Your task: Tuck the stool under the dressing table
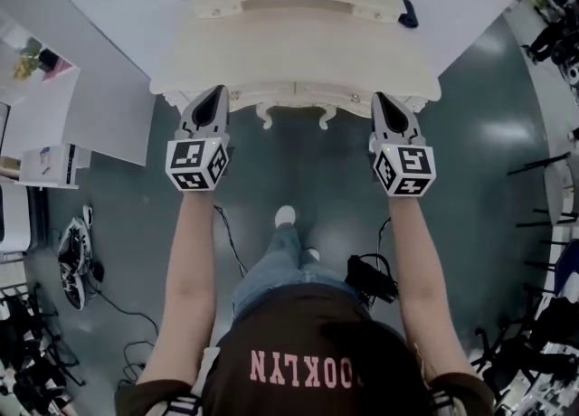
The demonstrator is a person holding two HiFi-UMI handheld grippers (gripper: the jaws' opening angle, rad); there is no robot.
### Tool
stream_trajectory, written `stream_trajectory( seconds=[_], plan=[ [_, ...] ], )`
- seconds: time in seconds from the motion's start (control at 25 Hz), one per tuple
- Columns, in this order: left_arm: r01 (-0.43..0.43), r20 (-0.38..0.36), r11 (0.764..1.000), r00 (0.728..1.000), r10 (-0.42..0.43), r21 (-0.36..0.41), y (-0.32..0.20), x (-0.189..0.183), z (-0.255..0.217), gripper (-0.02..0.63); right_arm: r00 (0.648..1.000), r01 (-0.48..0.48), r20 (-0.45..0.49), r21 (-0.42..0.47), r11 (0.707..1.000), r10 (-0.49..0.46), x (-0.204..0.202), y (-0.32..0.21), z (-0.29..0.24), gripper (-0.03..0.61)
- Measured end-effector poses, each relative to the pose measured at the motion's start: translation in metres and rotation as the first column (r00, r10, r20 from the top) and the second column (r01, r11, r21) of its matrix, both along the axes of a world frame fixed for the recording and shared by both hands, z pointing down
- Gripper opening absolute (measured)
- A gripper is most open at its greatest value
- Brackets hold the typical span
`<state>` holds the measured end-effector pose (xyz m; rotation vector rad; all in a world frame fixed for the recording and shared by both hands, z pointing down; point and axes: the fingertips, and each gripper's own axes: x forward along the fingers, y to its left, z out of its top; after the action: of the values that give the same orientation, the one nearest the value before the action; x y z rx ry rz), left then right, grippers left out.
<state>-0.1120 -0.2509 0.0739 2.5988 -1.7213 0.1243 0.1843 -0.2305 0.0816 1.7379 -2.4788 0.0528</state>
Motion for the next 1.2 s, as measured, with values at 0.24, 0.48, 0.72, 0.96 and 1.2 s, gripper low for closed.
stream_trajectory(
  seconds=[0.24, 0.48, 0.72, 0.96, 1.2],
  plan=[
    [-0.028, 0.042, 0.994, 0.999, 0.024, 0.107, 0.015, 0.002, -0.045, 0.005, 0.999, 0.041, -0.033, 0.126, 0.991, -0.037, -0.014, 0.021, -0.048, -0.002],
    [-0.034, 0.012, 0.987, 0.999, 0.032, 0.158, 0.025, 0.003, -0.084, 0.005, 0.996, 0.054, -0.079, 0.253, 0.966, -0.035, -0.022, 0.039, -0.095, -0.002],
    [-0.028, 0.031, 0.982, 0.999, 0.022, 0.189, 0.035, 0.005, -0.098, 0.005, 0.998, 0.028, -0.066, 0.261, 0.965, -0.011, -0.023, 0.05, -0.107, -0.002],
    [0.022, 0.036, 0.979, 0.999, -0.03, 0.204, 0.038, -0.011, -0.097, 0.005, 0.999, -0.013, -0.033, 0.226, 0.974, 0.021, -0.023, 0.049, -0.097, -0.002],
    [0.019, 0.035, 0.975, 0.999, -0.027, 0.223, 0.041, -0.014, -0.103, 0.005, 0.998, -0.034, -0.052, 0.228, 0.973, 0.047, -0.022, 0.051, -0.097, -0.002]
  ],
)
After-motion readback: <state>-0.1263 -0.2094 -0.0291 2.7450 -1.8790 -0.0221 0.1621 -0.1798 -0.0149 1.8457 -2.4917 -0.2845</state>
